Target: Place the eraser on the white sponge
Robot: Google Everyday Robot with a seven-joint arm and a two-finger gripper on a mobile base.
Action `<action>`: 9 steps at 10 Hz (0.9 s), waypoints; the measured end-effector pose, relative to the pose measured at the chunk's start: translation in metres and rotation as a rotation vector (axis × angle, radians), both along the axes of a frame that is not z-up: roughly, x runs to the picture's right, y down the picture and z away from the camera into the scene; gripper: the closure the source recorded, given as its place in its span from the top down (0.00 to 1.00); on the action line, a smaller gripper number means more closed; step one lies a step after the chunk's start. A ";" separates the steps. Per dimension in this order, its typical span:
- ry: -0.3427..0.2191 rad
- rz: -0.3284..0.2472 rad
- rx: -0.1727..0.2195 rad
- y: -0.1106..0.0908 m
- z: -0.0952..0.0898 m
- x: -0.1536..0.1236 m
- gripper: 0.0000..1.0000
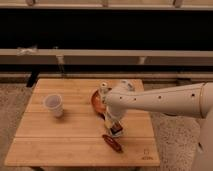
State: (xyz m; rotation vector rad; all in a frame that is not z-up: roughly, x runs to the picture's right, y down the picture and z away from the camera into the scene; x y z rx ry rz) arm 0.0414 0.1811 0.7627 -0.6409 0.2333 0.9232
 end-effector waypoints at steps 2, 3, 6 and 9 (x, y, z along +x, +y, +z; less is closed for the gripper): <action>0.005 0.002 -0.021 0.004 0.001 0.002 0.55; 0.009 0.004 -0.032 0.006 0.002 0.004 0.65; 0.019 0.007 -0.045 0.010 0.001 0.009 0.80; 0.037 -0.018 -0.026 0.008 -0.002 0.005 0.80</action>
